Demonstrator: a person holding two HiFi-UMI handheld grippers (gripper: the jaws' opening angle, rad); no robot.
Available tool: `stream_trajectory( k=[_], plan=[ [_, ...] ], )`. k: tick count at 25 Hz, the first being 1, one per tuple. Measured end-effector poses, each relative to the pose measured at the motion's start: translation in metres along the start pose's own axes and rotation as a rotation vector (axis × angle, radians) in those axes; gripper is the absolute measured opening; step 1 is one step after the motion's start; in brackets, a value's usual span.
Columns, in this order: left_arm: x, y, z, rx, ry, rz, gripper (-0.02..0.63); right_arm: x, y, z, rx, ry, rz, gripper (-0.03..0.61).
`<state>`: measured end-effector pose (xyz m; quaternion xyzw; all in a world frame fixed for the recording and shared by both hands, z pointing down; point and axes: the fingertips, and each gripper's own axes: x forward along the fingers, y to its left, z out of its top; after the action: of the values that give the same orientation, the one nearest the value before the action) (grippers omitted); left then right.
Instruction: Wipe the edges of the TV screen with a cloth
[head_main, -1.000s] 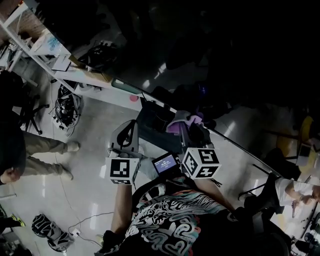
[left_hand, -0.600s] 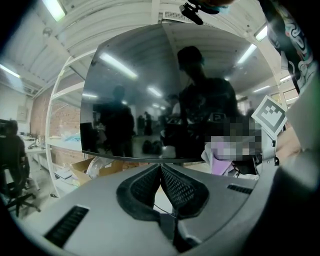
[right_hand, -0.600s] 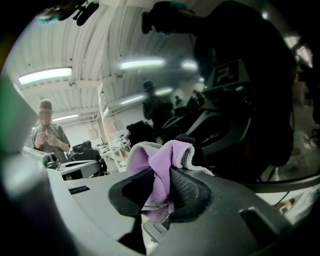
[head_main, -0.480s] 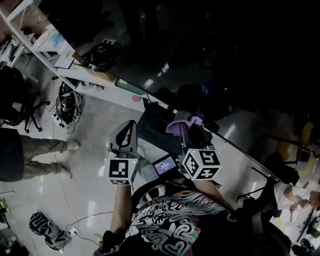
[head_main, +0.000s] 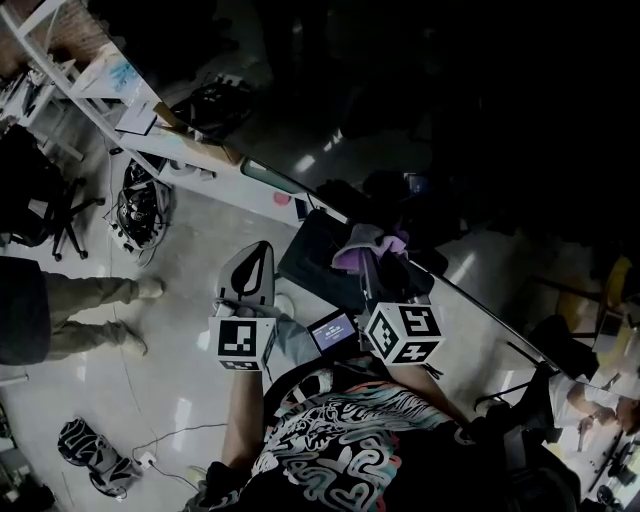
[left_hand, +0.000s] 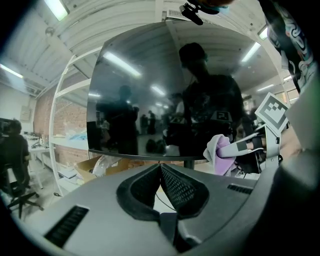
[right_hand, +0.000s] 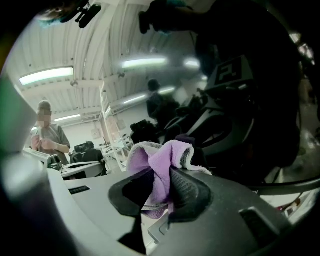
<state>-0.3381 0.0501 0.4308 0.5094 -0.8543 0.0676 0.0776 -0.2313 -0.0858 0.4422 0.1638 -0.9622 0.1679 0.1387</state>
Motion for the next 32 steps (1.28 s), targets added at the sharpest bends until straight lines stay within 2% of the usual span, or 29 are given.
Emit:
stream_trajectory(
  k=[14,32],
  plan=[
    [0.011,0.048,-0.003,-0.024,0.006,0.035,0.018,0.041,0.031,0.006,0.001,0.019,0.035,0.109],
    [0.015,0.079,-0.012,-0.032,0.028,0.067,0.018,0.082,0.059,0.01,0.007,0.041,0.084,0.107]
  ],
)
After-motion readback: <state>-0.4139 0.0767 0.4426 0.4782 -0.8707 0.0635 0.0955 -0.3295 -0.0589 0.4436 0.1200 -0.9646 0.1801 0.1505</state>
